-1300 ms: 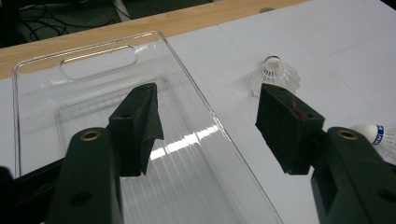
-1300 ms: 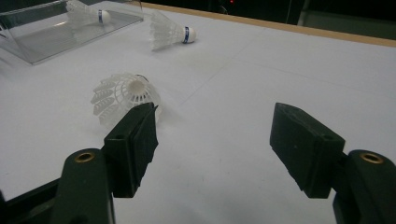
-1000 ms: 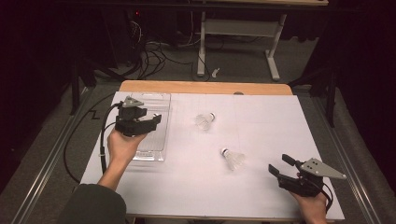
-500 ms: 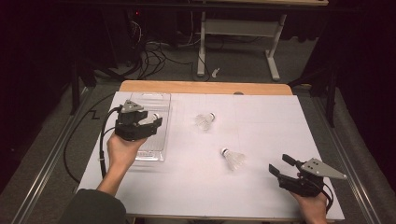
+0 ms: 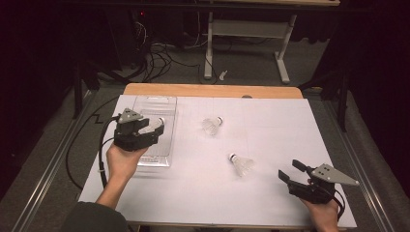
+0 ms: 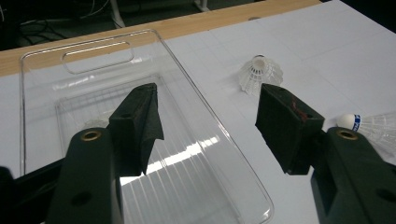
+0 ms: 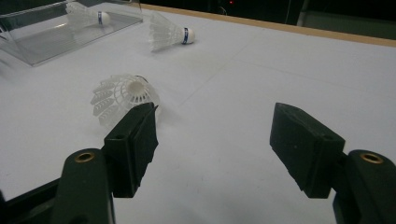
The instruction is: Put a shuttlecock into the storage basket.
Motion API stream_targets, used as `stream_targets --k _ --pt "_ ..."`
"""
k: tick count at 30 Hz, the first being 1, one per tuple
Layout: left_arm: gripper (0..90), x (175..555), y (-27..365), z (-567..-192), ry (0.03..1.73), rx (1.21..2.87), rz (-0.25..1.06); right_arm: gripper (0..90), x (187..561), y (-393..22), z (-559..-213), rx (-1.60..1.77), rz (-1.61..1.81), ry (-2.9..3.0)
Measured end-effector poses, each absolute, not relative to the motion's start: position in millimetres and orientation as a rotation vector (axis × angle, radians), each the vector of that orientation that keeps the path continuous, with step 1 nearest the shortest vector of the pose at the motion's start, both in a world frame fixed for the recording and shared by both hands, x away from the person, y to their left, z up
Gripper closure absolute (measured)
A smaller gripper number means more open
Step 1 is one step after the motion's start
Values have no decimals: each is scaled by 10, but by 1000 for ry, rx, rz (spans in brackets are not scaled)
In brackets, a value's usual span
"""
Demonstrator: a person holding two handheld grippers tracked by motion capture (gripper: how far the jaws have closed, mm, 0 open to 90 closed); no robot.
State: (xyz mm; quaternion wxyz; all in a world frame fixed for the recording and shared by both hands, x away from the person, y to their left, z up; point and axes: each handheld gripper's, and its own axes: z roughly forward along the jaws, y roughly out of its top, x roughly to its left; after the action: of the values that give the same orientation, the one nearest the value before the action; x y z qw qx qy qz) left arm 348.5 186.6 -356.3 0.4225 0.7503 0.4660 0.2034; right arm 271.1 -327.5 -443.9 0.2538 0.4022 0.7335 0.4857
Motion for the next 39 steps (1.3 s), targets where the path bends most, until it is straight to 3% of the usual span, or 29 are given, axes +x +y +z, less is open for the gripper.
stream_targets --k 39 --pt "397 3135 2063 -3689 1158 1815 514 326 2711 -3269 -4434 1097 1321 1988"
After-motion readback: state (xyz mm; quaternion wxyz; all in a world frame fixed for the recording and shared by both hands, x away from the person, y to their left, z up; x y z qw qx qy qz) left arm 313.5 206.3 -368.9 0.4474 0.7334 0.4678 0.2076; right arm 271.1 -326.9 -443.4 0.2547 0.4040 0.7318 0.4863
